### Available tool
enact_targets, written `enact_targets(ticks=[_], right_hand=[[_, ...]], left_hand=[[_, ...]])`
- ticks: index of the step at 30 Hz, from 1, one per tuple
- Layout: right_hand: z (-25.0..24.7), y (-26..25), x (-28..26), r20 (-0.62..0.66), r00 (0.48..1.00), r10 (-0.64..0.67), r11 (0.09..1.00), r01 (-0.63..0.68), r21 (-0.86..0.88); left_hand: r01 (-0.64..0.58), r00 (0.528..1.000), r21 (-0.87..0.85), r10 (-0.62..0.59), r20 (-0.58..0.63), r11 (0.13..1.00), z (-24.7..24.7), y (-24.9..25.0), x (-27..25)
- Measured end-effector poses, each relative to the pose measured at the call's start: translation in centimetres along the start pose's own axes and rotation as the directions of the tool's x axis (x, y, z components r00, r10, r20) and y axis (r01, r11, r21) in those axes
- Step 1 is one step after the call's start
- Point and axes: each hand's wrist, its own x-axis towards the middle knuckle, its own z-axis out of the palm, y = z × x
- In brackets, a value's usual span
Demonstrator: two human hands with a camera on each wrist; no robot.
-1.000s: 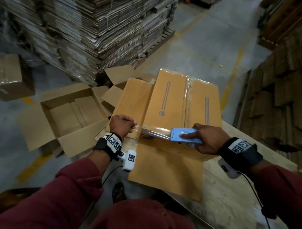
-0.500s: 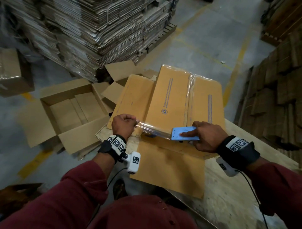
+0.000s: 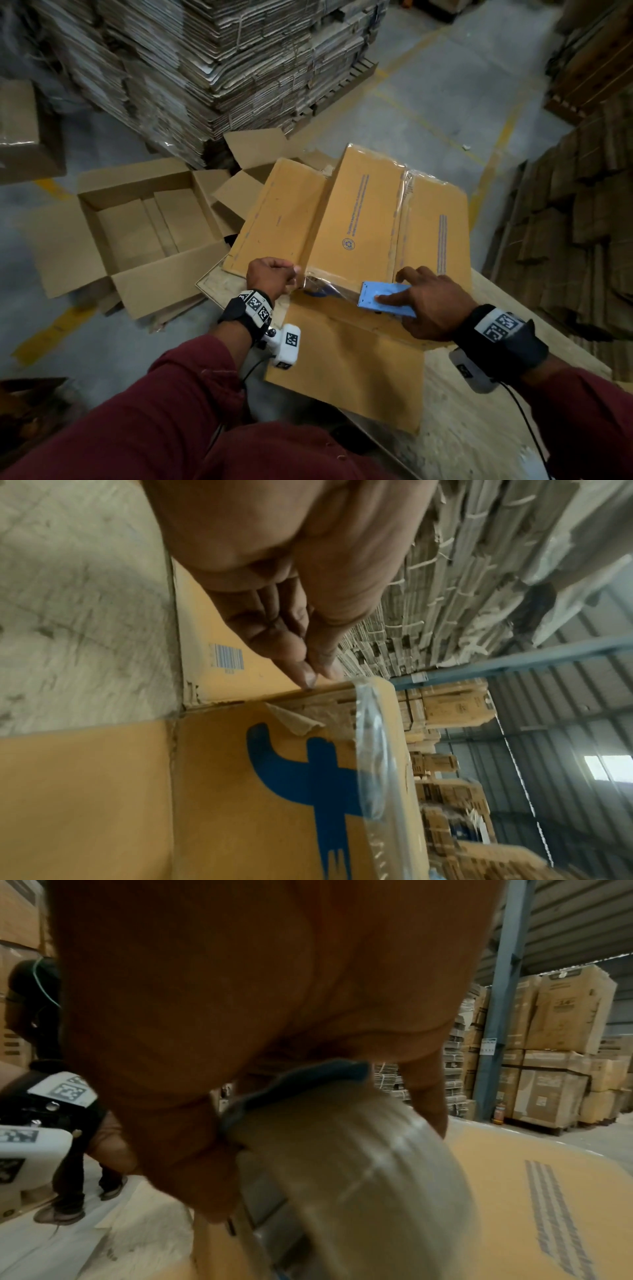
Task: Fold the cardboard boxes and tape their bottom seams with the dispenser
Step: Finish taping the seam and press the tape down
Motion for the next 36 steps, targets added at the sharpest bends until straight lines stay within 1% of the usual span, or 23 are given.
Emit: enact_targets(ticks=[2,5,7,9,12,16,18,20,22,23,24,26,27,28,29,31,33,35,36], right_hand=[[-0.1,0.3,0.1,0.038,0.998,-0.041,0.998,0.039,0.053],[-0.1,0.8,0.5,0.072,0.996,-0.059,0.986,0.047,0.159],[-0.1,0.9,0.9,0.074,0.995,-0.066,0.98,0.05,0.193],[-0.2,1.1,1.4,0.044,0.997,-0.07,0.973,0.059,0.222],[0.2,1.9,2.1,-0.01,0.996,-0.092,0.968,0.092,0.234],[0.6,2.2,2.5,-0.081,0.993,-0.089,0.969,0.106,0.225],[0.5,2.1,2.7,-0.08,0.994,-0.077,0.972,0.093,0.217],[0.4,2.2,2.8,-0.078,0.994,-0.07,0.97,0.087,0.228],[0.2,2.2,2.9,-0.066,0.996,-0.066,0.968,0.08,0.236],[0.1,2.2,2.9,-0.059,0.996,-0.063,0.969,0.075,0.236],[0.0,2.1,2.8,-0.057,0.997,-0.059,0.969,0.071,0.238],[0.0,2.1,2.9,-0.066,0.997,-0.049,0.967,0.064,0.245],[0.1,2.1,2.9,-0.073,0.996,-0.046,0.968,0.063,0.244],[0.2,2.1,2.9,-0.081,0.996,-0.045,0.968,0.063,0.243],[0.3,2.0,2.9,-0.086,0.995,-0.044,0.968,0.063,0.244],[0.3,1.9,2.8,-0.09,0.995,-0.033,0.967,0.055,0.251],[0.1,1.7,2.6,-0.095,0.995,-0.026,0.964,0.05,0.261],[0.1,1.5,2.5,-0.106,0.994,-0.024,0.964,0.051,0.261],[0.2,1.5,2.5,-0.113,0.993,-0.025,0.964,0.054,0.26]], left_hand=[[0.049,0.998,-0.052,-0.047,0.035,0.997,0.2,-0.3,0.2],[0.106,0.992,-0.07,-0.1,0.08,0.992,0.2,-0.4,0.7],[0.14,0.985,-0.058,-0.133,0.113,0.988,0.0,0.0,0.9],[0.164,0.978,-0.061,-0.154,0.14,0.985,0.0,0.2,1.2],[0.175,0.978,-0.066,-0.166,0.126,0.982,0.2,-0.1,1.4],[0.193,0.979,-0.029,-0.19,0.069,0.981,0.4,-0.7,1.5],[0.25,0.965,-0.032,-0.246,0.09,0.968,0.0,-1.2,1.7],[0.319,0.941,0.022,-0.319,0.11,0.948,-0.5,-1.9,1.6],[0.343,0.93,0.086,-0.351,0.106,0.935,-0.6,-2.2,1.3],[0.321,0.939,0.141,-0.335,0.085,0.936,-0.6,-2.2,1.3],[0.271,0.955,0.21,-0.289,0.063,0.94,-0.6,-2.0,1.3],[0.131,0.99,0.313,-0.143,0.014,0.941,-0.5,-1.9,1.6],[0.076,0.997,0.299,-0.075,-0.014,0.951,-0.4,-1.9,1.8],[0.017,1.0,0.226,-0.011,-0.028,0.974,-0.4,-1.6,1.7],[-0.046,0.999,0.114,0.049,-0.022,0.992,-0.2,-1.3,1.3],[-0.134,0.988,-0.091,0.14,0.061,0.987,0.5,-0.2,-0.9],[-0.121,0.971,-0.198,0.157,0.179,0.973,1.0,-0.1,-2.6],[-0.083,0.95,-0.194,0.137,0.282,0.977,0.9,-1.0,-3.2],[-0.08,0.941,-0.153,0.125,0.313,0.985,0.9,-1.7,-2.9]])
